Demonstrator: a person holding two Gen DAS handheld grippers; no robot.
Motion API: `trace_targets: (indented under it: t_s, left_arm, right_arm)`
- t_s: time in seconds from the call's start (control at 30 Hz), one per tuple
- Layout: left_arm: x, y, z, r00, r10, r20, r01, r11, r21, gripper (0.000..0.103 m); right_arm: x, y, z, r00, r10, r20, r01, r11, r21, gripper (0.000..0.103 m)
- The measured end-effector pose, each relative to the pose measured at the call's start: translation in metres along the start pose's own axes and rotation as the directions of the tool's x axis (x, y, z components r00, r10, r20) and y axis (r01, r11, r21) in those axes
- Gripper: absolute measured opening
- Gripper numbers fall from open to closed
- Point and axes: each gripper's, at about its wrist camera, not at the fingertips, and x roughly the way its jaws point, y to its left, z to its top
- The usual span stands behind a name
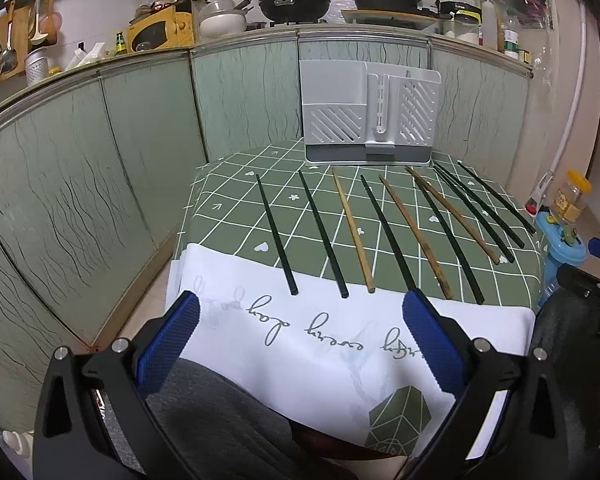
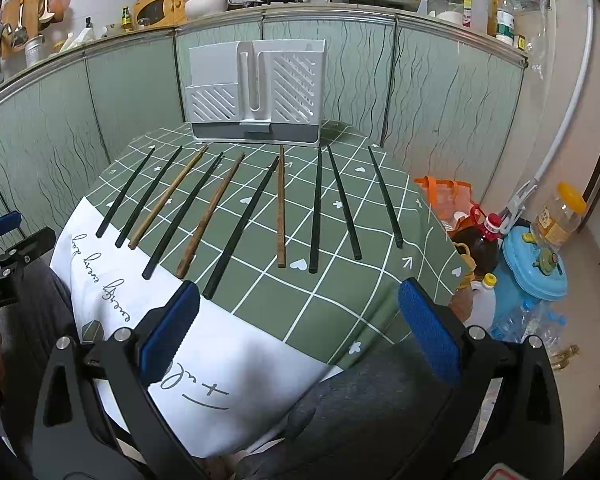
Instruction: Organize utensils
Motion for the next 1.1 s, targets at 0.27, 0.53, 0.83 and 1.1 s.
trace_targets:
  t_s: [0.27,0.53,0.83,1.1]
  left_arm:
    - [-0.0016,0.0000,0.0008,1.000,0.000,0.003,0.000,1.000,0.005,0.099]
    - [-0.0030,0.0004,0.0010,1.000,0.012,0.006,-0.012,1.000,0.006,0.099]
    - [-0.0056,0.0005,0.0011,1.000,0.020,0.009,-0.020,1.000,0.016,0.099]
    - [-0.0073,0.0020,0.0015,1.000,0.015,0.010,-0.015,1.000,0.013,0.099]
  right_arm:
    - [0.0005,-0.0008,0.0005,1.000,-0.004,-0.003,0.004,1.000,-0.002,0.095]
    - [0.0008,-0.0023,0.0010,1.000,-0.009,-0.007,0.009,1.000,-0.002,0.095]
    - [-0.0008,-0.0031,0.0006,1.000,-0.011,-0.008,0.011,1.000,-0.006,0.095]
    - [-0.0025,-0.0030,0.0008,1.000,-0.012,-0.012,0.012,1.000,-0.008,0.095]
